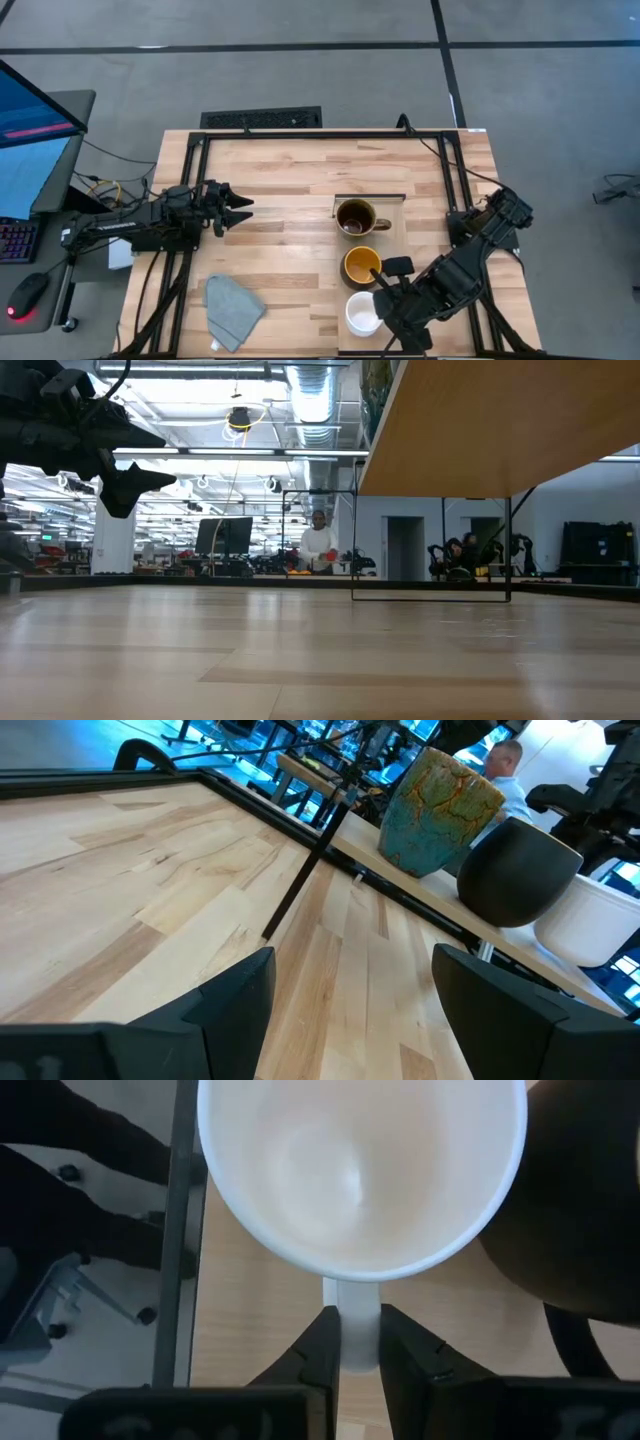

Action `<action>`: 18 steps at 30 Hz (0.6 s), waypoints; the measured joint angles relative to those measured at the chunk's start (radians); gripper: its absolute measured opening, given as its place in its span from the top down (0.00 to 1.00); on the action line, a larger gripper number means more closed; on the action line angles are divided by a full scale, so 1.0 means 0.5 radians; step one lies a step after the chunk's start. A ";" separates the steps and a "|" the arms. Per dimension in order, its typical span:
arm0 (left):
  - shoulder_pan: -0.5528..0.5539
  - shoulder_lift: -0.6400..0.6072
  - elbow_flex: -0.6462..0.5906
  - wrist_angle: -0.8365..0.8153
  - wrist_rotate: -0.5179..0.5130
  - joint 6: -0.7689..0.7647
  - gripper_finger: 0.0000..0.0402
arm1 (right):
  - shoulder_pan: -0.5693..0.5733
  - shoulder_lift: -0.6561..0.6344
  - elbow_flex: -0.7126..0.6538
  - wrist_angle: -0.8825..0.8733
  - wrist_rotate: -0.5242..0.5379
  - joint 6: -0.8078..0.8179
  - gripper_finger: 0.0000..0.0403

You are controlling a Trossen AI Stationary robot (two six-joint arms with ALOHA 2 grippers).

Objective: Stack small to large cups/mugs on shelf
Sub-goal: Put the white mug on the shelf

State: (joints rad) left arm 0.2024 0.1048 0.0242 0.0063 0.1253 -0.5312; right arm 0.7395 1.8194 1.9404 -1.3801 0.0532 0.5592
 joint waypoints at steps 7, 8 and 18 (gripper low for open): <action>0.000 0.000 -0.001 0.000 0.000 -0.002 0.35 | -0.001 0.003 -0.001 0.008 -0.005 0.050 0.83; 0.001 0.001 0.000 0.000 0.000 -0.002 0.35 | -0.001 0.003 -0.001 0.009 -0.006 0.051 0.83; 0.000 0.001 0.000 0.000 0.000 -0.003 0.35 | -0.001 0.004 -0.001 -0.004 -0.004 0.107 0.83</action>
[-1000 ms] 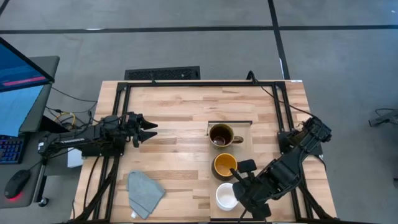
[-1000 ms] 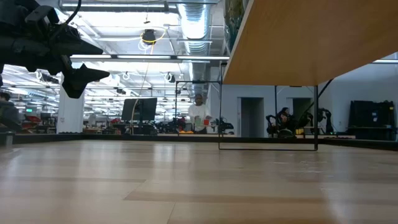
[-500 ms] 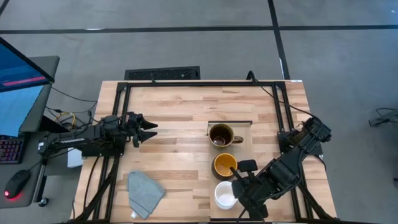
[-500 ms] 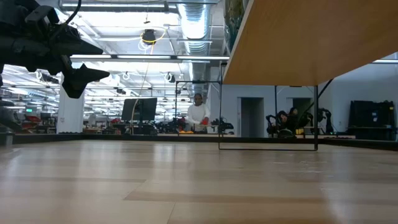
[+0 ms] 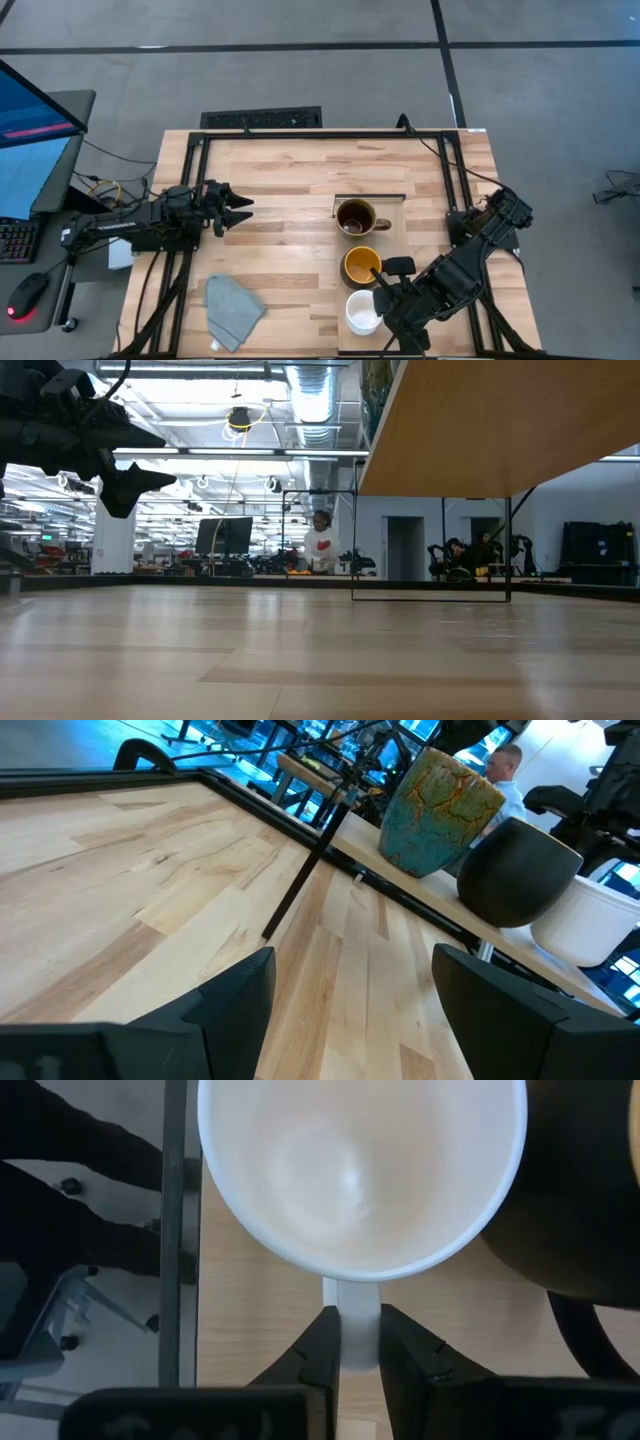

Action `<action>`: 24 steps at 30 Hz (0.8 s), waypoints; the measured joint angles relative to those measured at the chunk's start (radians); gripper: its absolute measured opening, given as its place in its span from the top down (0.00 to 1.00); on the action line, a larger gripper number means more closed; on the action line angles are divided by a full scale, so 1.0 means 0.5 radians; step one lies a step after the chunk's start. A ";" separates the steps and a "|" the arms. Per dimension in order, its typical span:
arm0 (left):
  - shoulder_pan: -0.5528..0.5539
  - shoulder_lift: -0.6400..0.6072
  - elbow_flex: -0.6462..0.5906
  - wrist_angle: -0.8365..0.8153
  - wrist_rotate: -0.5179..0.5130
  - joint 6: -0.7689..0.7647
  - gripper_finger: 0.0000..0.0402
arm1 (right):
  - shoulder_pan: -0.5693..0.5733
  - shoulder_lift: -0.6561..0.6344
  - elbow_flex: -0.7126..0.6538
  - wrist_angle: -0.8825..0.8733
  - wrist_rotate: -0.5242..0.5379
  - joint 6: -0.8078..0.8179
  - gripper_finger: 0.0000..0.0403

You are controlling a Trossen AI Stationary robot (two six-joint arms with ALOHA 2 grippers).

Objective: Stack small to large cups/mugs on shelf
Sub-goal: Put the white mug on the shelf

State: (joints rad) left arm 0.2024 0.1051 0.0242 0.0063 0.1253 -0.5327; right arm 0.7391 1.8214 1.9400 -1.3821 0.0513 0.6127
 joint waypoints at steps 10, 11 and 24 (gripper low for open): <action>0.000 -0.001 0.000 0.000 0.000 -0.007 0.35 | 0.000 0.000 0.000 0.000 -0.002 0.032 0.83; 0.001 0.000 0.000 0.000 0.000 -0.007 0.35 | 0.000 0.000 0.000 0.002 -0.002 0.032 0.83; 0.001 -0.001 0.000 0.000 0.000 -0.007 0.35 | 0.000 0.000 -0.001 0.012 -0.005 0.033 0.83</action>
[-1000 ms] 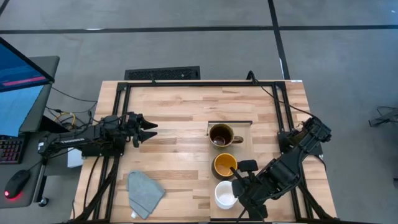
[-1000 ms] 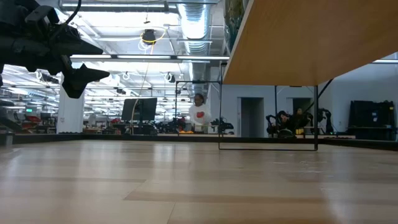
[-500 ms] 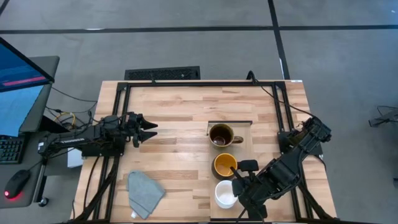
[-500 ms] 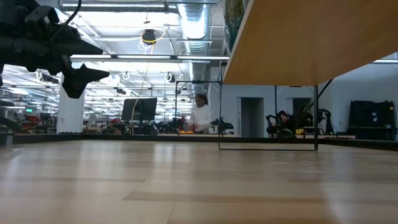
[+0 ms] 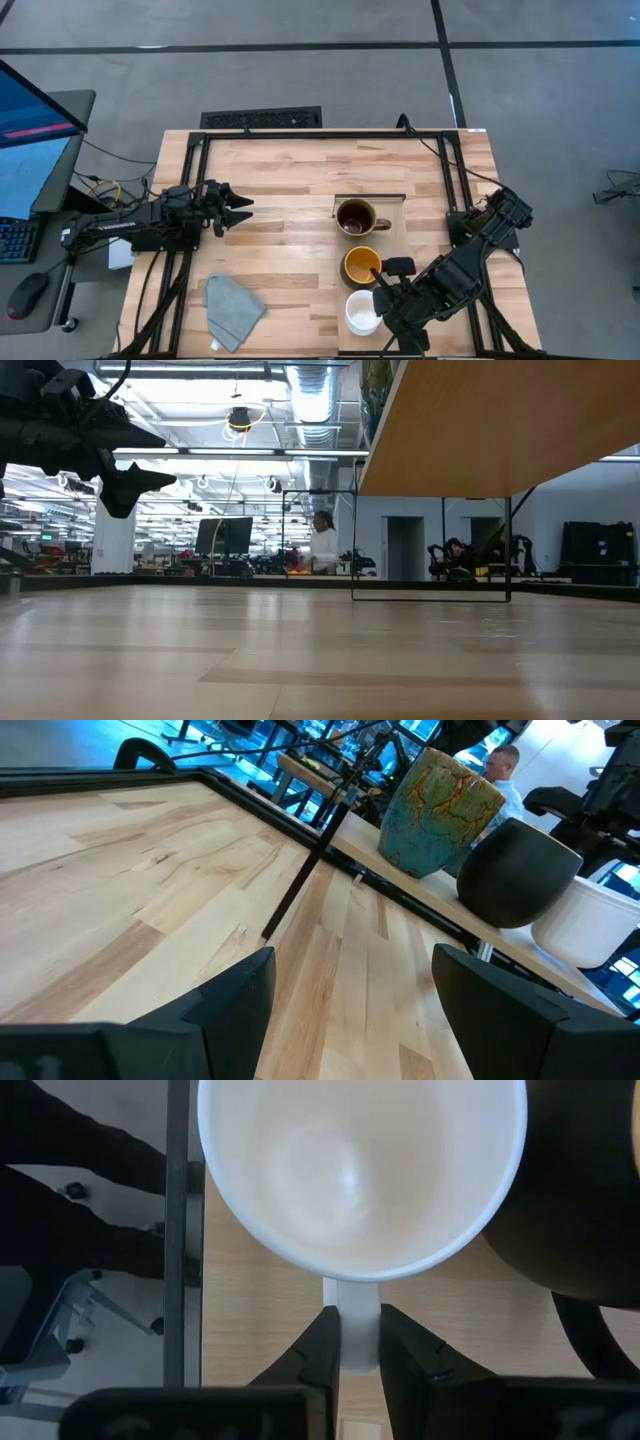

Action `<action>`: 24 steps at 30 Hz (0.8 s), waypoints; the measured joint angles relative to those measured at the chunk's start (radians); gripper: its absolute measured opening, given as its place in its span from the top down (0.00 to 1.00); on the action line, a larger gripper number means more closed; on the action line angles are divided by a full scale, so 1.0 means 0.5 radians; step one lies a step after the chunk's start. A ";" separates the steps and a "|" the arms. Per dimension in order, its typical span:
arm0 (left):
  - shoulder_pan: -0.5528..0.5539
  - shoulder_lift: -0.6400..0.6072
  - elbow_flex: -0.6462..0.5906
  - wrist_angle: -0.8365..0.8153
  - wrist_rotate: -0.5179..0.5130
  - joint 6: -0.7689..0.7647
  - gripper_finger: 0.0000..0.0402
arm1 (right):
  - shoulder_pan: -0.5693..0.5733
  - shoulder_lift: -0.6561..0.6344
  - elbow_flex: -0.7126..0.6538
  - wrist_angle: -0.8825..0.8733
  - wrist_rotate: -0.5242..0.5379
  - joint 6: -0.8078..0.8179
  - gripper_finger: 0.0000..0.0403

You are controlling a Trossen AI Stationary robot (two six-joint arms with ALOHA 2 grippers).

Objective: Stack small to large cups/mugs on shelf
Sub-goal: Put the white mug on the shelf

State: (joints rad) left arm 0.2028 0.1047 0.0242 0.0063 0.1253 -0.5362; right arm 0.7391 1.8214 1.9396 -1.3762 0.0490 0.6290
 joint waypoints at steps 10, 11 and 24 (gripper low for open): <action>0.000 0.001 -0.001 0.000 0.001 -0.014 0.35 | 0.000 0.000 0.000 0.000 -0.001 0.000 0.80; 0.000 0.000 -0.001 0.000 0.001 -0.014 0.35 | 0.000 0.000 0.000 0.000 -0.001 0.000 0.78; 0.000 0.001 0.000 0.000 0.001 -0.014 0.35 | 0.000 0.000 0.000 0.014 -0.015 0.000 0.64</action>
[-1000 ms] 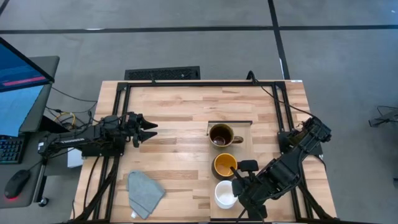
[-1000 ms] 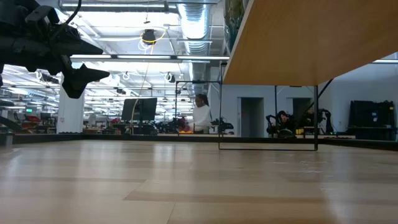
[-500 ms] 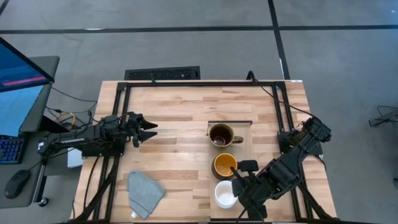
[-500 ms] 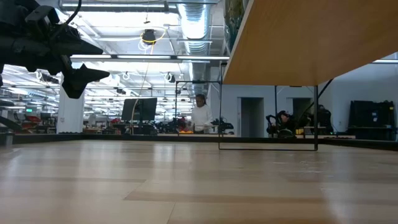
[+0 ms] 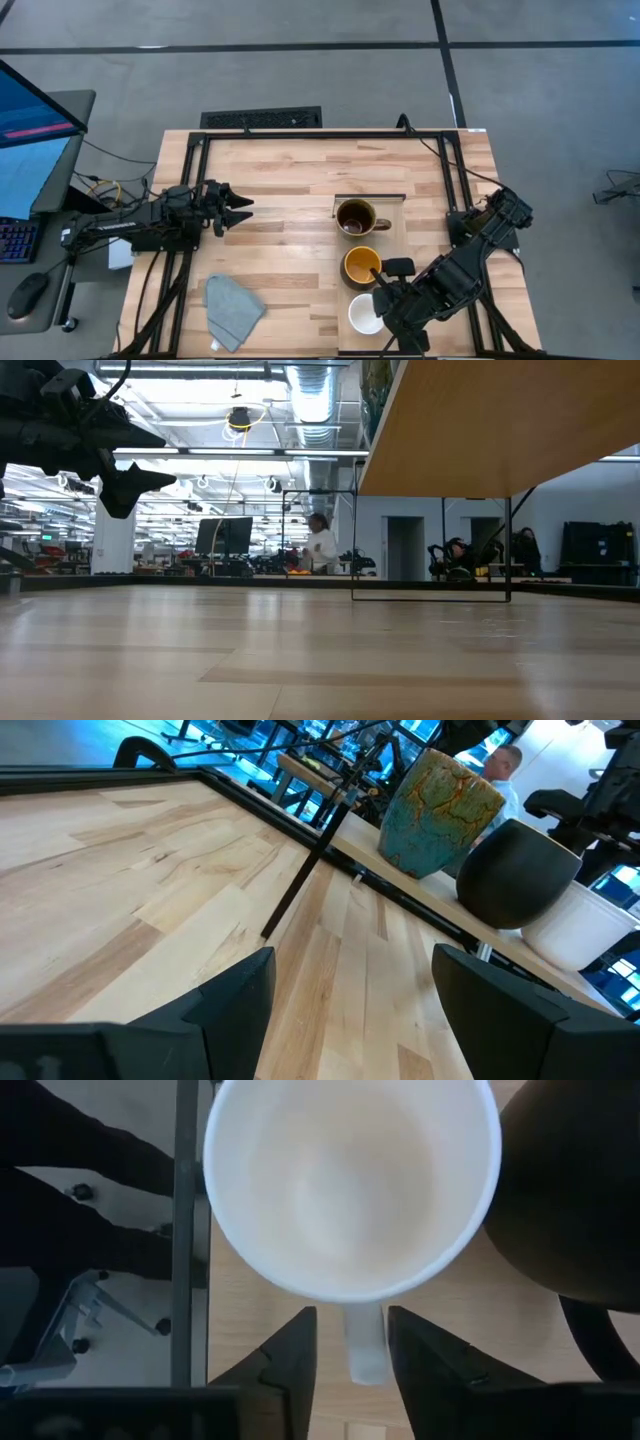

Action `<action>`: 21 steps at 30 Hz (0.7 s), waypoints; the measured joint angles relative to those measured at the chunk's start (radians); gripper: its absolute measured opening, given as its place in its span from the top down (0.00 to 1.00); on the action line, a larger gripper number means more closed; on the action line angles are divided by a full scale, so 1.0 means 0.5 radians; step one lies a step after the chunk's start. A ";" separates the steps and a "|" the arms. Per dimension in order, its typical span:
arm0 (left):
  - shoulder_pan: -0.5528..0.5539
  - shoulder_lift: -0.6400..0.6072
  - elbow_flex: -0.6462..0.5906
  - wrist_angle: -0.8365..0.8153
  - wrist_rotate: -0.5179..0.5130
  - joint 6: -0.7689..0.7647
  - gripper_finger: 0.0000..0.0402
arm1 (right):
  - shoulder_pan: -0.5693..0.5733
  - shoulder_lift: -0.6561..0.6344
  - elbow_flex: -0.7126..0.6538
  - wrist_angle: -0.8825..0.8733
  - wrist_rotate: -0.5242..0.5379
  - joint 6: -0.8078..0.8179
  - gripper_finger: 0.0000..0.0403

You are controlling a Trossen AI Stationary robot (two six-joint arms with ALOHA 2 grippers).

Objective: Stack small to large cups/mugs on shelf
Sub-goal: Put the white mug on the shelf

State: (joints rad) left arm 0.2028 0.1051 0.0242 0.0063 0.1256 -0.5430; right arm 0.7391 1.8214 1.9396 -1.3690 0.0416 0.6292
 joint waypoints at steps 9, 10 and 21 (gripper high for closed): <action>-0.001 0.000 -0.001 0.000 0.000 0.000 0.35 | 0.000 0.000 0.000 0.043 0.000 -0.001 0.60; 0.000 0.000 -0.001 0.000 0.000 0.000 0.35 | 0.000 0.000 0.000 0.050 0.001 -0.001 0.60; 0.000 0.000 -0.001 0.000 0.000 0.000 0.35 | -0.003 0.000 -0.001 0.107 0.003 -0.005 0.60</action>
State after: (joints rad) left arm 0.2026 0.1049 0.0238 0.0063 0.1257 -0.5430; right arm 0.7376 1.8214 1.9392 -1.3154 0.0429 0.6269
